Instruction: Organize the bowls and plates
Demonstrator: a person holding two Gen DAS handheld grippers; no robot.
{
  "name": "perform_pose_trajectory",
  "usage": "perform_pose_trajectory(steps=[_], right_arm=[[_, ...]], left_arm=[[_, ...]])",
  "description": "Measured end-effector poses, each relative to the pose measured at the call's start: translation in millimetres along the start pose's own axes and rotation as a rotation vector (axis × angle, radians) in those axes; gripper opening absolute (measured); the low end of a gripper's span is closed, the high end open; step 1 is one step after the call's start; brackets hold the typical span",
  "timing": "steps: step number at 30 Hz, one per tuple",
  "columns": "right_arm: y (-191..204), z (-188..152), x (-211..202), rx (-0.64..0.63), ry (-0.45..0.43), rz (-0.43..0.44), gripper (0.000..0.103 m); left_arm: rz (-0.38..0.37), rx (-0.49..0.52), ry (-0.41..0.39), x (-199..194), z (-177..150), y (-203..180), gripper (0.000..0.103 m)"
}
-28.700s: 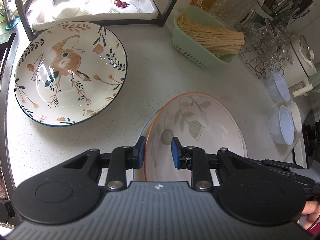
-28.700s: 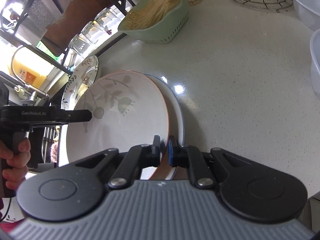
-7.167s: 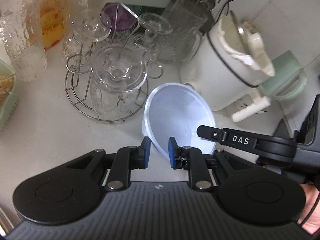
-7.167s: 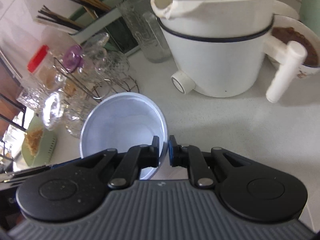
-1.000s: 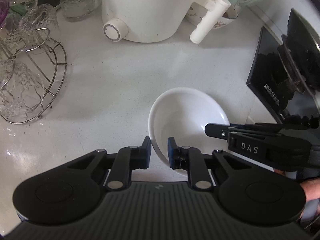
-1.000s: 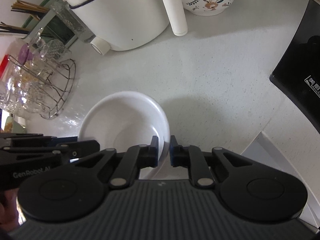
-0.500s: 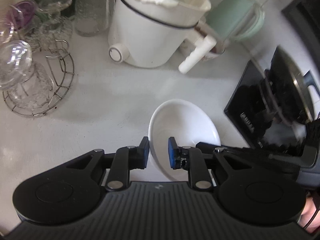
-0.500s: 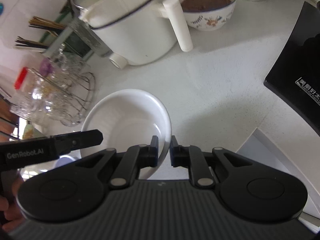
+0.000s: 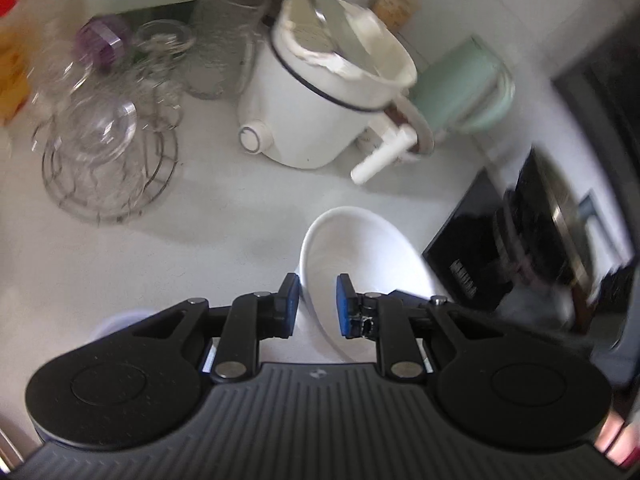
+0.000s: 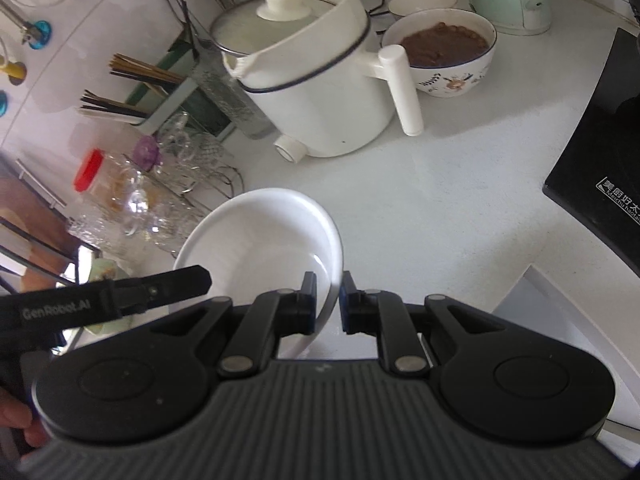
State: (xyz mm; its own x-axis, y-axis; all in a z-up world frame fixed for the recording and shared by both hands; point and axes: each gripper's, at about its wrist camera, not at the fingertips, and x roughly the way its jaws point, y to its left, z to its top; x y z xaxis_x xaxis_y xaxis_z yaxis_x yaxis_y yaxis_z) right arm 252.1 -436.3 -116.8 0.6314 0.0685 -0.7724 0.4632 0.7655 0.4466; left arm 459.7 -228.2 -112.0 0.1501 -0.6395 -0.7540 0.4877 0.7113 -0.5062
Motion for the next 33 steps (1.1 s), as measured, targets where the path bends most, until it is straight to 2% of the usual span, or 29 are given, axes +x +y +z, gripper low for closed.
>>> perform_pose_trajectory(steps=[2, 11, 18, 22, 26, 29, 33], right_arm=[[4, 1, -3, 0.010, -0.004, 0.013, 0.014], [40, -5, -7, -0.051, -0.015, 0.080, 0.014], [71, -10, -8, -0.133, -0.013, 0.152, 0.014], [92, -17, -8, -0.205, -0.009, 0.143, 0.014], [110, -22, -1, -0.258, 0.003, 0.145, 0.014], [118, -24, 4, -0.308, 0.027, 0.134, 0.014], [128, -29, 16, -0.382, 0.064, 0.107, 0.015]], left_arm=[[-0.013, -0.039, -0.029, -9, -1, 5, 0.021], [0.072, 0.033, -0.113, -54, -13, 14, 0.022], [0.102, -0.010, -0.203, -94, -26, 32, 0.021], [0.122, -0.036, -0.246, -109, -35, 41, 0.022], [0.148, -0.055, -0.254, -113, -44, 53, 0.022], [0.115, -0.140, -0.238, -115, -49, 73, 0.022], [0.107, -0.190, -0.235, -110, -59, 90, 0.022]])
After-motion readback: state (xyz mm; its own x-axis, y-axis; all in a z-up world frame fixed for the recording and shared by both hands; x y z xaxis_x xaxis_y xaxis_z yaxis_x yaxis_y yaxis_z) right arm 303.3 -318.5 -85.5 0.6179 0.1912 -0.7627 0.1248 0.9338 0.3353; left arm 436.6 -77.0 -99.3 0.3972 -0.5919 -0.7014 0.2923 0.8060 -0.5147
